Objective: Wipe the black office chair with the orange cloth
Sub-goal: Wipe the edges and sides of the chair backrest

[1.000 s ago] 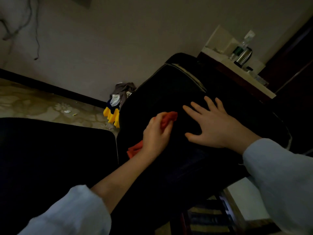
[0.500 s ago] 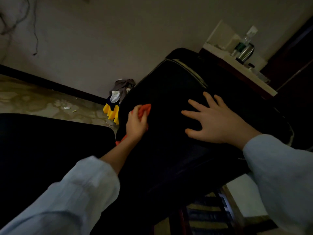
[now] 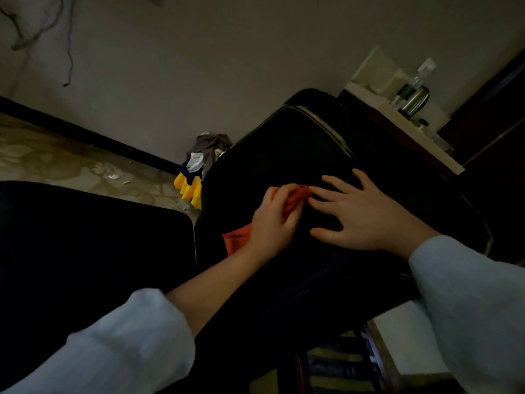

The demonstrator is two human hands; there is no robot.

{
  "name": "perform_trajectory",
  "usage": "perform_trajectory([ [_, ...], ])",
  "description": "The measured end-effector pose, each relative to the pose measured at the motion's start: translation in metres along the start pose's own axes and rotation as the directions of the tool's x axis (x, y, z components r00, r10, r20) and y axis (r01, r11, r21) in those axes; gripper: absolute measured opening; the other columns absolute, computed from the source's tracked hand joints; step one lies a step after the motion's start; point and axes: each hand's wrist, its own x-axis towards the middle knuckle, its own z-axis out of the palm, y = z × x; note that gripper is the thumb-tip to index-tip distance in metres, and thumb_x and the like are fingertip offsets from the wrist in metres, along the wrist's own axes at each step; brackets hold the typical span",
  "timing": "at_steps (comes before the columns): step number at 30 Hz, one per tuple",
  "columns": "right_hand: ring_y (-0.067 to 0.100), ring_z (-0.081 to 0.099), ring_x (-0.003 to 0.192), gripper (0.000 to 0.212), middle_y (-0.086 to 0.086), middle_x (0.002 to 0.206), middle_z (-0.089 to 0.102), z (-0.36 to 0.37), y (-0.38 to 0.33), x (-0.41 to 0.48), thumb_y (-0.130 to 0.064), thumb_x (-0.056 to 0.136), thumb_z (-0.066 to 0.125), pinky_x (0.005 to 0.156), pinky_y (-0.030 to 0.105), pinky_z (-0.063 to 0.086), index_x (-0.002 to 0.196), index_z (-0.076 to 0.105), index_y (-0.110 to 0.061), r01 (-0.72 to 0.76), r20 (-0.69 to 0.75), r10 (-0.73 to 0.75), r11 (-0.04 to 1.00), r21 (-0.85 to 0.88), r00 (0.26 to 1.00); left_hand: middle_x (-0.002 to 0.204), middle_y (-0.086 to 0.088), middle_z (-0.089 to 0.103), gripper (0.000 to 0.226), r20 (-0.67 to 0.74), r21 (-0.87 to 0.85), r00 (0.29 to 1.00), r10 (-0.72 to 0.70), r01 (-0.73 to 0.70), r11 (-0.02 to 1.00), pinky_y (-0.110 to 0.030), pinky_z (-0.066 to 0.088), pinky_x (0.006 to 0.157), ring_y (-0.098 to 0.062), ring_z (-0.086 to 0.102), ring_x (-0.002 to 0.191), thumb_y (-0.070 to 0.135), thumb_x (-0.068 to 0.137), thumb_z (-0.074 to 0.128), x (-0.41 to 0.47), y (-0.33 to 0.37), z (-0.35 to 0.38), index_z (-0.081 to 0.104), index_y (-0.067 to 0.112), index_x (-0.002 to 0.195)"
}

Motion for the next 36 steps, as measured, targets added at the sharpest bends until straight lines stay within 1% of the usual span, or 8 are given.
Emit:
perform_trajectory([
  [3, 0.013, -0.009, 0.145, 0.058, -0.013, 0.158, -0.001, 0.0, 0.001, 0.001, -0.065, 0.091, 0.023, 0.112, 0.05, -0.013, 0.146, 0.018, -0.046, 0.011, 0.025, -0.011, 1.0, 0.008, 1.0, 0.115, -0.006, 0.053, 0.04, -0.004, 0.03, 1.0, 0.014, -0.014, 0.999, -0.027, 0.046, 0.083, -0.019, 0.058, 0.1, 0.034, 0.089, 0.051, 0.011, -0.015, 0.002, 0.056, 0.015, 0.124],
  [9, 0.016, -0.008, 0.146, 0.054, -0.014, 0.158, 0.004, -0.001, -0.001, 0.0, -0.064, 0.091, 0.022, 0.113, 0.053, -0.012, 0.143, 0.019, -0.051, 0.028, 0.032, -0.028, 1.0, 0.0, 0.999, 0.12, -0.006, 0.048, 0.035, -0.085, 0.083, 0.954, -0.289, 0.296, 0.952, -0.023, 0.036, 0.077, -0.016, 0.052, 0.1, 0.028, 0.096, 0.051, 0.018, -0.07, -0.018, 0.048, 0.022, 0.13],
  [14, 0.019, -0.006, 0.146, 0.049, -0.013, 0.158, 0.006, -0.002, -0.004, -0.004, -0.059, 0.095, 0.021, 0.114, 0.05, -0.011, 0.143, 0.02, -0.051, 0.062, 0.028, -0.062, 0.998, -0.013, 0.998, 0.116, -0.005, 0.053, 0.03, -0.187, 0.046, 0.891, -0.413, 0.428, 0.903, -0.015, 0.037, 0.07, -0.015, 0.054, 0.096, 0.027, 0.095, 0.052, -0.044, -0.098, -0.029, 0.052, 0.02, 0.124],
  [19, 0.023, -0.003, 0.146, 0.045, -0.013, 0.158, 0.01, -0.001, -0.015, -0.005, -0.053, 0.098, 0.022, 0.116, 0.047, -0.008, 0.142, 0.024, -0.05, 0.125, 0.05, -0.124, 0.992, -0.013, 0.991, 0.107, -0.001, 0.051, 0.033, -0.153, 0.084, 0.919, -0.363, 0.378, 0.922, -0.018, 0.034, 0.079, -0.016, 0.054, 0.096, 0.019, 0.092, 0.058, -0.09, -0.064, -0.033, 0.055, 0.013, 0.124],
  [24, 0.028, -0.006, 0.146, 0.059, -0.008, 0.159, 0.008, 0.004, -0.04, -0.004, -0.063, 0.094, 0.018, 0.114, 0.049, -0.011, 0.148, 0.021, -0.04, 0.167, 0.11, -0.16, 0.984, -0.054, 0.981, 0.109, 0.009, 0.051, 0.033, -0.014, 0.029, 0.999, -0.037, 0.037, 0.999, 0.0, 0.035, 0.084, 0.003, 0.052, 0.094, 0.018, 0.09, 0.059, -0.088, -0.008, -0.031, 0.058, 0.015, 0.122],
  [27, 0.024, -0.005, 0.146, 0.072, -0.009, 0.158, 0.009, 0.009, -0.049, -0.009, -0.067, 0.091, 0.016, 0.115, 0.046, -0.01, 0.151, 0.017, -0.026, 0.135, 0.081, -0.13, 0.989, -0.06, 0.988, 0.107, 0.007, 0.049, 0.03, -0.009, -0.04, 0.995, -0.103, 0.103, 0.994, 0.0, 0.035, 0.08, 0.006, 0.053, 0.09, 0.014, 0.092, 0.058, -0.076, -0.004, -0.028, 0.057, 0.014, 0.122],
  [31, 0.026, -0.008, 0.146, 0.064, -0.008, 0.159, 0.005, 0.01, -0.055, -0.013, -0.066, 0.092, 0.015, 0.113, 0.048, -0.011, 0.149, 0.013, -0.038, 0.109, 0.087, -0.103, 0.992, -0.069, 0.991, 0.108, 0.003, 0.049, 0.029, -0.034, 0.011, 0.985, -0.168, 0.168, 0.986, -0.006, 0.036, 0.077, -0.008, 0.052, 0.094, 0.018, 0.094, 0.055, -0.069, -0.03, -0.033, 0.056, 0.016, 0.123],
  [36, 0.028, -0.003, 0.146, 0.059, -0.005, 0.159, 0.007, 0.016, -0.062, -0.026, -0.063, 0.093, 0.009, 0.114, 0.048, -0.009, 0.148, 0.015, -0.041, 0.089, 0.015, -0.088, 0.99, -0.109, 0.996, 0.114, -0.008, 0.048, 0.035, -0.101, 0.081, 0.899, -0.427, 0.435, 0.897, -0.02, 0.034, 0.079, -0.02, 0.053, 0.101, 0.024, 0.095, 0.052, -0.086, -0.062, -0.042, 0.049, 0.017, 0.13],
])
